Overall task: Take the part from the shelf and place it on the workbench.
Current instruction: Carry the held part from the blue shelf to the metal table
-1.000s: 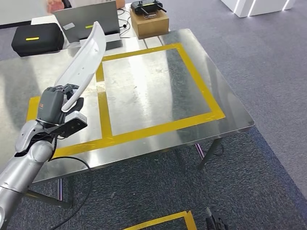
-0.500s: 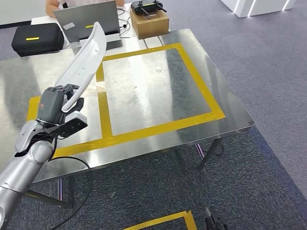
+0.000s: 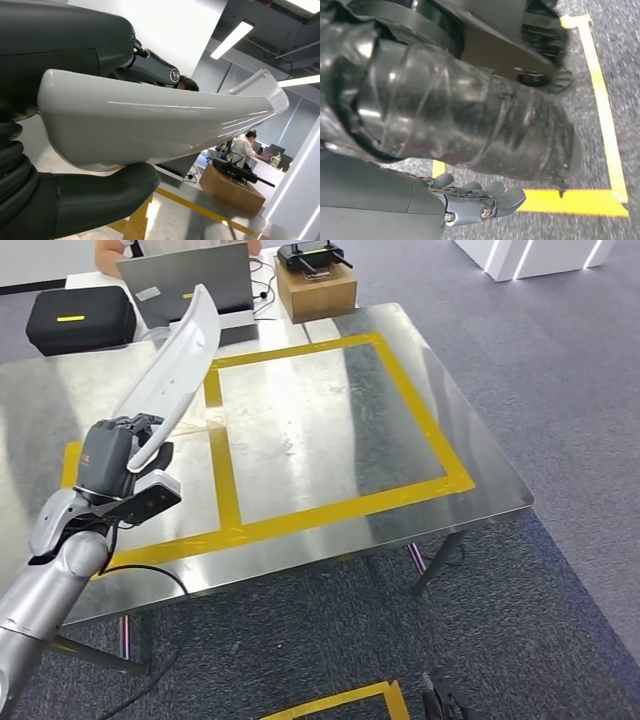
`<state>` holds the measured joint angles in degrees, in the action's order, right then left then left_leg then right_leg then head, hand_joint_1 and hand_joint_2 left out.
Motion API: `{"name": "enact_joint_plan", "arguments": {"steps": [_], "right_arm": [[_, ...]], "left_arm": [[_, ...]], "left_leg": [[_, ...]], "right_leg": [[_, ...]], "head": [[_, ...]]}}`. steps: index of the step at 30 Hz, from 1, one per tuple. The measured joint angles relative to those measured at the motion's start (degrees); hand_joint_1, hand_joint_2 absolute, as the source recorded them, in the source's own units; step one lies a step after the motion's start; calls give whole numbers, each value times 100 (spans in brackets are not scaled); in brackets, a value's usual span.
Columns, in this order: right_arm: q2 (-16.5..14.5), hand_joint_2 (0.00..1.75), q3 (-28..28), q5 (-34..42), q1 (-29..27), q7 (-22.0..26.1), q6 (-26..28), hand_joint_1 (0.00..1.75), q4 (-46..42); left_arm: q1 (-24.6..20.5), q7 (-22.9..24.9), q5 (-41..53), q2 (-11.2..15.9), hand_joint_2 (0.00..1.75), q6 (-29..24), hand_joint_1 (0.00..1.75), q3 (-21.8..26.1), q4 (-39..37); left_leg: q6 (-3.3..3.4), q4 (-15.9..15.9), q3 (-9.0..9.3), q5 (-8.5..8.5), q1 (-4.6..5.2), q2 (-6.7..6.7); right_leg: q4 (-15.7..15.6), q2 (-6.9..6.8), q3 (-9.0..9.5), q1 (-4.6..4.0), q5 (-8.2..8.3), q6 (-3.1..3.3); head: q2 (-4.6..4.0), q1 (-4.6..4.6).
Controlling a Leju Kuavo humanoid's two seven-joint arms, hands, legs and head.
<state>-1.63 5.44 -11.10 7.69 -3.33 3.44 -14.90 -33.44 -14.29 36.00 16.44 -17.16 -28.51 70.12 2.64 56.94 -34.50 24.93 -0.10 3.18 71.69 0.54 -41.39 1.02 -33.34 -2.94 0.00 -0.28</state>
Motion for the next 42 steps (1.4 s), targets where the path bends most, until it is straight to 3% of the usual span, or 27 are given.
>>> {"name": "enact_joint_plan", "arguments": {"steps": [1,2,4,6,9,11,13,15,16,17,18,20,21,23,26,28,30,31,32,33,36,38,40,42], "right_arm": [[0,0,-1,-3,-8,-1,1,0,1],[1,0,-1,-7,-14,-2,6,0,1],[4,0,-2,-21,-6,-2,25,0,1],[7,0,-2,-42,14,-1,44,0,-1],[6,0,-2,-74,8,-1,61,0,1],[6,0,-1,-84,10,-1,69,0,1],[9,0,1,-86,16,0,75,0,-1],[9,0,2,-88,8,1,76,0,1],[9,0,1,-88,3,1,76,0,1],[8,0,1,-89,0,1,76,0,1],[8,0,1,-89,0,1,76,0,1],[8,0,1,-90,7,1,76,0,0],[8,0,1,-90,11,1,76,0,-1],[8,0,1,-89,11,1,76,0,0],[8,0,1,-90,12,1,76,0,0],[9,0,1,-90,20,2,76,0,-1],[8,0,-1,-91,8,0,74,0,-1],[8,0,-1,-91,-2,-2,74,0,-1],[8,0,-2,-92,-12,-3,74,0,-1],[8,0,-2,-92,-16,-3,75,0,-1],[16,0,-2,-93,-2,-1,76,0,-1],[22,0,-2,-94,4,1,75,0,-1],[21,0,-2,-95,4,0,74,0,-1],[12,0,-1,-96,14,1,73,0,-1]], "left_arm": [[12,0,0,0,175,0,175,-1,-3],[20,-1,0,-1,175,0,175,-1,-6],[28,-2,-1,-3,175,-2,175,0,-8],[26,-2,-2,2,175,-4,175,9,-9],[30,-8,-2,12,175,-8,175,20,-15],[27,-12,-2,21,175,-9,175,22,-15],[17,-13,-3,28,175,-9,175,24,-16],[30,-13,-4,30,175,-9,175,24,-19],[45,-13,-4,30,175,-9,175,23,-21],[56,-13,-4,31,175,-9,175,23,-24],[61,-13,-4,33,175,-9,175,23,-25],[54,-13,-4,37,175,-9,175,25,-26],[46,-13,-4,38,175,-10,175,26,-26],[36,-13,-4,41,175,-10,175,27,-26],[34,-14,-4,50,175,-10,175,29,-25],[25,-15,-4,48,175,-11,175,29,-25],[30,-15,-4,45,175,-10,175,27,-26],[39,-15,-4,44,175,-10,175,26,-26],[45,-15,-4,43,175,-9,175,25,-26],[49,-15,-4,40,175,-9,175,24,-26],[46,-15,-4,31,175,-9,175,23,-26],[42,-14,-4,31,175,-8,175,25,-27],[42,-14,-4,29,175,-7,175,26,-28],[32,-14,-4,33,175,-7,175,28,-28]], "left_leg": [[-3,2,1,5,-1,0],[-12,8,2,13,-5,4],[-62,49,3,49,-23,20],[-134,122,-25,97,-17,36],[-210,156,-48,112,-17,61],[-261,249,-86,191,-24,-11],[-316,745,-308,463,-34,-158],[-349,1498,-669,768,-49,-233],[-354,1737,-794,819,-53,-242],[-351,1762,-821,756,-54,-245],[-339,1577,-745,600,-54,-248],[-290,816,-382,212,-34,-306],[-263,477,-224,109,-14,-343],[-222,179,-92,94,27,-392],[-144,111,-62,74,8,-344],[-83,74,-26,52,-18,-327],[-52,76,-24,55,-10,-303],[-47,77,-22,57,-4,-284],[-44,79,-20,61,0,-262],[-45,82,-15,66,2,-238],[-86,117,-7,105,13,-180],[-143,139,-33,117,18,-151],[-202,133,-47,111,5,-127],[-267,256,-96,210,-10,-157]], "right_leg": [[193,-4,-111,8,-21,-13],[156,-6,-112,17,70,-24],[-494,7,175,33,447,-37],[-1127,57,515,33,655,-9],[-1262,66,616,13,652,107],[-1271,29,632,22,655,183],[-1284,-19,654,31,651,244],[-1283,-68,661,23,639,269],[-1283,-90,664,22,634,273],[-1283,-111,669,22,630,274],[-1282,-129,678,22,625,269],[-1283,-158,704,16,607,244],[-1280,-169,706,7,599,219],[-1294,-197,702,-6,596,157],[-1277,-205,682,-2,547,57],[-883,-130,488,2,314,22],[-115,-80,108,2,-2,11],[190,-75,-65,2,-74,6],[310,-73,-155,2,-43,5],[202,-70,-137,1,94,12],[-908,6,353,0,641,78],[-1283,57,554,-10,716,116],[-1312,39,581,-18,717,156],[-1348,13,610,0,736,214]], "head": [[0,-1],[0,1],[0,2],[0,3],[0,2],[0,-5],[0,-26],[0,-35],[0,-36],[0,-37],[0,-36],[0,-34],[0,-34],[0,-32],[0,-26],[0,-14],[0,-7],[0,-8],[0,-6],[0,-6],[0,-8],[0,-13],[0,-13],[0,-27]]}}
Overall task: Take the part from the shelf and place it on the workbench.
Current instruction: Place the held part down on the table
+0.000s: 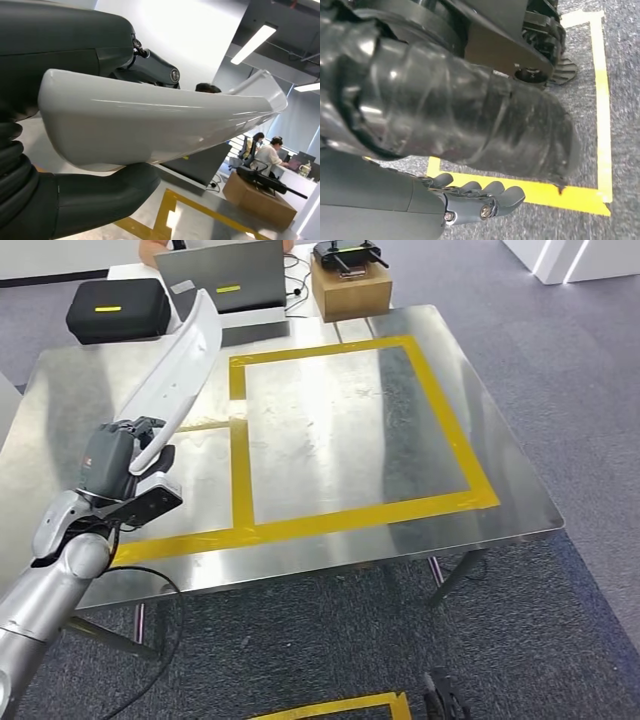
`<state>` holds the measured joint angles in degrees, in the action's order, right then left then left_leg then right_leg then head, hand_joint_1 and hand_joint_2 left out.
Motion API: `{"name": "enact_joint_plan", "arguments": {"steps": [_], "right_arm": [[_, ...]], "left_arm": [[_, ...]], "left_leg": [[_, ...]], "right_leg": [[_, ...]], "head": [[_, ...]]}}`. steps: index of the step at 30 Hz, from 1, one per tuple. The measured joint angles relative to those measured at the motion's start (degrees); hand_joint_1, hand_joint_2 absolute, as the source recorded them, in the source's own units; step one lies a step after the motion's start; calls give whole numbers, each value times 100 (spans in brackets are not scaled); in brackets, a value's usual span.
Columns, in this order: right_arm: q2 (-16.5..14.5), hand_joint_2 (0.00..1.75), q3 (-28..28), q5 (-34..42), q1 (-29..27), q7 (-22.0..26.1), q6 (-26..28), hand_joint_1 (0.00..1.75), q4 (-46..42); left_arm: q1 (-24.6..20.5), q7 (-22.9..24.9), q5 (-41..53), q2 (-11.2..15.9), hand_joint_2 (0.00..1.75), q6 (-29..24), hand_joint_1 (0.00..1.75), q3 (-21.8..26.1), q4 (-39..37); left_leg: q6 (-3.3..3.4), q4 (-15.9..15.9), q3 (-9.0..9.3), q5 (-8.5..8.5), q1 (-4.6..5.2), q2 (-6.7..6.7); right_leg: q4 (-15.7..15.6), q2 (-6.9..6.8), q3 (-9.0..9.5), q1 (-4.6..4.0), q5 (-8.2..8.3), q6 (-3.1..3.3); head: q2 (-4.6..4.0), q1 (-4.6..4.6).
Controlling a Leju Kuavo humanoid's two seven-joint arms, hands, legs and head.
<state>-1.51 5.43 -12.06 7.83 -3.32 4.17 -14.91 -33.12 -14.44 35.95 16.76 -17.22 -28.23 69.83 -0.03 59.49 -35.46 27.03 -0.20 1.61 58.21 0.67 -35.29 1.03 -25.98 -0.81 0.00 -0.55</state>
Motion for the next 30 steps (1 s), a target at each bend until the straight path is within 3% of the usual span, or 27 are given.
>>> {"name": "enact_joint_plan", "arguments": {"steps": [1,3,5,6,7,9,11,15,24,30], "right_arm": [[-3,0,1,-1,5,1,1,0,0],[-1,0,2,-8,4,4,3,0,0],[-2,0,-1,-24,-5,11,3,0,0],[-3,0,-3,-30,-7,14,2,0,0],[-5,0,-8,-34,-7,17,2,0,0],[-7,0,-19,-34,-2,22,-1,0,0],[-6,0,-25,-17,-1,28,-16,0,0],[-4,0,-25,20,-9,37,-36,0,0],[-15,0,-23,15,11,39,-82,0,0],[-13,0,-18,12,7,44,-82,0,0]], "left_arm": [[-9,0,-1,4,175,0,175,1,0],[-11,1,-1,9,175,1,175,0,-2],[14,1,-1,9,175,3,175,-2,-8],[22,1,0,9,175,4,175,-3,-10],[24,1,0,9,175,4,175,-3,-13],[12,1,-1,8,175,4,175,-2,-13],[2,1,-2,7,175,12,175,-2,-13],[8,3,-6,1,175,70,175,-3,-15],[-312,466,243,-77,175,218,175,-65,-747],[-360,535,269,-74,175,219,175,-55,-1242]], "left_leg": [[-33,218,-93,132,-9,-27],[-92,949,-425,477,-37,-73],[-126,1466,-683,609,-65,-85],[-131,1414,-667,514,-75,-87],[-130,1156,-548,334,-83,-94],[-111,371,-162,-19,-79,-135],[-74,-86,51,-128,-64,-163],[-39,-152,59,-123,-50,-145],[49,-145,57,-115,-12,-147],[49,-145,58,-115,-15,-146]], "right_leg": [[-17,-15,18,14,5,26],[-21,-39,34,17,-3,54],[-20,-60,38,18,-9,57],[-18,-66,42,20,-13,53],[-17,-71,50,23,-18,45],[-9,-76,62,15,-34,7],[5,-78,49,-10,-47,-45],[-25,-88,50,-18,-25,11],[-107,-82,87,16,18,-144],[-105,-84,85,13,13,-170]], "head": [[0,-9],[0,-25],[0,-25],[0,-25],[0,-25],[0,-26],[0,-22],[0,-14],[0,-18],[0,-19]]}}
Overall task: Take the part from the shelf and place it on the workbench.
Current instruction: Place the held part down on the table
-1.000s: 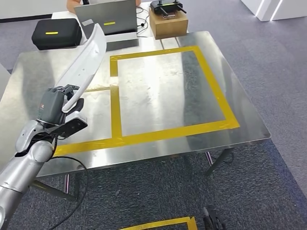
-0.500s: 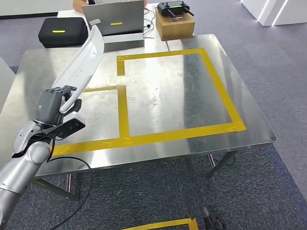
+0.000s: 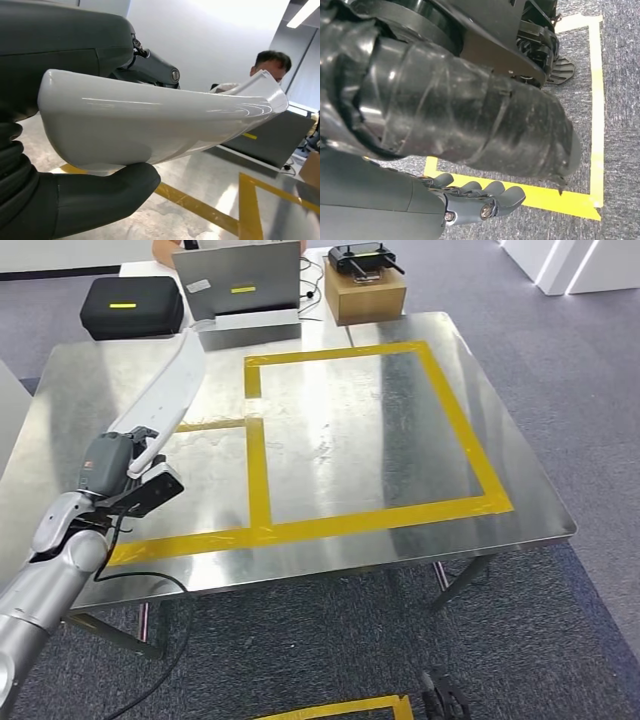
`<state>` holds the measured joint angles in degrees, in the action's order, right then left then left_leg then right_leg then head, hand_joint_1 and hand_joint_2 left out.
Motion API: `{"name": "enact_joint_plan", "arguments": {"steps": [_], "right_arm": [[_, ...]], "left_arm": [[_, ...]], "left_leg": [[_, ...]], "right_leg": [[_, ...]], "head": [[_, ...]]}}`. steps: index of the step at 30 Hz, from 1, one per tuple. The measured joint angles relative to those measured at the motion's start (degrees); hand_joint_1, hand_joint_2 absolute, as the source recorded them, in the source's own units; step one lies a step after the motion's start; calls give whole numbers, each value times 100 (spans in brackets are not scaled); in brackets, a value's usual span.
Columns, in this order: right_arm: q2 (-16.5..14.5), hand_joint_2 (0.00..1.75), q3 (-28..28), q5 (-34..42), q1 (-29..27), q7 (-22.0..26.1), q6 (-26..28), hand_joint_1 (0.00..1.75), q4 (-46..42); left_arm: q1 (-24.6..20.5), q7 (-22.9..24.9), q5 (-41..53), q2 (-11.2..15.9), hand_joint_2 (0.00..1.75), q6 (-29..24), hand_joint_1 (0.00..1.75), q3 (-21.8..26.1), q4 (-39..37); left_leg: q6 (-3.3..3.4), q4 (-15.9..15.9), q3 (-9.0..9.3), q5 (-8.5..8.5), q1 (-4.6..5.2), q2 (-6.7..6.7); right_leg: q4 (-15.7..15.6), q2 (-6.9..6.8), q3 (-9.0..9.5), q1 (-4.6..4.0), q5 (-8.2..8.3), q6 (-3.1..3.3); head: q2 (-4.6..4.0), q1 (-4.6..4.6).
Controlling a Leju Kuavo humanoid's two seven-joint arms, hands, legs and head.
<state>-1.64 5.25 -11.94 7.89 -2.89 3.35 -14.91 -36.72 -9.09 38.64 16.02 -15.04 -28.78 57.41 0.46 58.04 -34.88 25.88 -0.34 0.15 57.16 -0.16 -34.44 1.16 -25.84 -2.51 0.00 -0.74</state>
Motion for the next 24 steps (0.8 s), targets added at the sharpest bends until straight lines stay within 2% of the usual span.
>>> {"name": "enact_joint_plan", "arguments": {"steps": [14,18,24], "right_arm": [[0,0,27,-63,-12,-17,-11,0,0],[0,0,40,-91,-15,-16,-12,0,0],[0,0,48,-115,-19,-15,-11,0,0]], "left_arm": [[6,420,627,-77,175,322,171,-107,-890],[13,370,506,-95,175,654,14,-114,-993],[45,294,375,-122,175,884,10,-112,-1005]], "left_leg": [[-1,-4,0,0,-10,0],[-1,-4,0,0,-10,0],[-1,-4,0,0,-10,0]], "right_leg": [[4,2,-4,-8,-4,4],[4,1,-4,-8,-4,4],[4,0,-4,-8,-4,4]], "head": [[0,0],[0,0],[0,0]]}}
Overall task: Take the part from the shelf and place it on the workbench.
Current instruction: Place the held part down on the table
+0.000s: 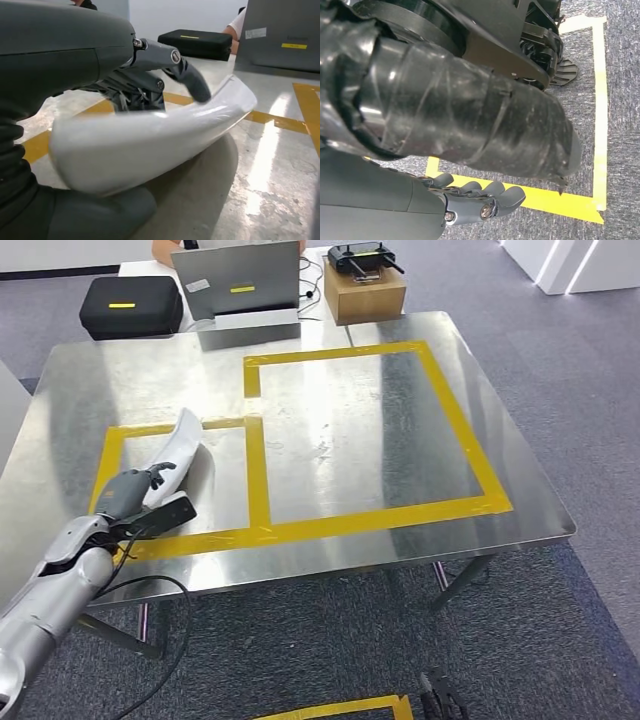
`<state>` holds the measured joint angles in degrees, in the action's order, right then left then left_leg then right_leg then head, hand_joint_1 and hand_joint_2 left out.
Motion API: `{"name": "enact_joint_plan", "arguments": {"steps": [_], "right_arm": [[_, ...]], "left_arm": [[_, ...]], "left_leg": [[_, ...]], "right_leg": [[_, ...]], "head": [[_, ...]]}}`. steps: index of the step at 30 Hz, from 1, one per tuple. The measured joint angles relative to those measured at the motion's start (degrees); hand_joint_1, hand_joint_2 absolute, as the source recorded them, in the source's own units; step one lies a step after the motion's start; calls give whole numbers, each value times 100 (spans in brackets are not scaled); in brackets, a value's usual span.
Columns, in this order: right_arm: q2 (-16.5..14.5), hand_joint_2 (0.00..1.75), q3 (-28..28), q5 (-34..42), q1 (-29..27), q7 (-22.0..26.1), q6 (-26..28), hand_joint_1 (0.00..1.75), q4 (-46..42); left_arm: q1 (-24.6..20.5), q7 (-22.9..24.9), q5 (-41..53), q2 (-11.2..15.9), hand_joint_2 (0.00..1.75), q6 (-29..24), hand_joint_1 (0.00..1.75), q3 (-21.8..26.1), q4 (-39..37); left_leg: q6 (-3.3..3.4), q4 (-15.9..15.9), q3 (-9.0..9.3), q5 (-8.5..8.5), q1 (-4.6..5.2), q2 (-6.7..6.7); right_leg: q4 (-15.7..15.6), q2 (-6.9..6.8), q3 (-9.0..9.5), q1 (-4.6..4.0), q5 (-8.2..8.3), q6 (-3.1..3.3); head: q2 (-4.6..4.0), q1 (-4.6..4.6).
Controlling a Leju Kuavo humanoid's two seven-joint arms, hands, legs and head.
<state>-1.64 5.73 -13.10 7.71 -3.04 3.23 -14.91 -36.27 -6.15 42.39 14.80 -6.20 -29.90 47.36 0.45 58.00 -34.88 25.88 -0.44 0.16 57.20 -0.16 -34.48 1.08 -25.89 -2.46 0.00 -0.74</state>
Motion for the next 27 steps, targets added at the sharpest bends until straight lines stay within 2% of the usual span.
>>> {"name": "enact_joint_plan", "arguments": {"steps": [3,6,10,18,27], "right_arm": [[0,0,0,-1,0,0,0,0,0],[0,0,0,-1,-1,0,0,0,0],[0,0,1,-13,-1,0,-4,0,0],[0,0,3,-37,-4,7,-2,0,0],[-2,0,87,-103,-19,48,23,0,0]], "left_arm": [[9,-10,-18,-11,175,3,10,0,0],[9,-14,-21,-19,175,3,3,0,0],[15,-36,-64,-32,0,44,0,4,0],[50,-125,-250,-62,0,2,0,29,19],[202,-619,-708,-89,0,-385,0,163,557]], "left_leg": [[0,0,0,0,0,0],[0,0,0,0,0,0],[0,0,0,0,0,0],[0,0,0,0,0,0],[0,0,0,0,0,0]], "right_leg": [[0,0,0,-1,0,0],[0,0,0,-1,0,0],[0,0,0,-1,0,0],[0,0,0,0,0,0],[0,-1,0,0,0,0]], "head": [[0,0],[0,0],[0,0],[0,0],[0,0]]}}
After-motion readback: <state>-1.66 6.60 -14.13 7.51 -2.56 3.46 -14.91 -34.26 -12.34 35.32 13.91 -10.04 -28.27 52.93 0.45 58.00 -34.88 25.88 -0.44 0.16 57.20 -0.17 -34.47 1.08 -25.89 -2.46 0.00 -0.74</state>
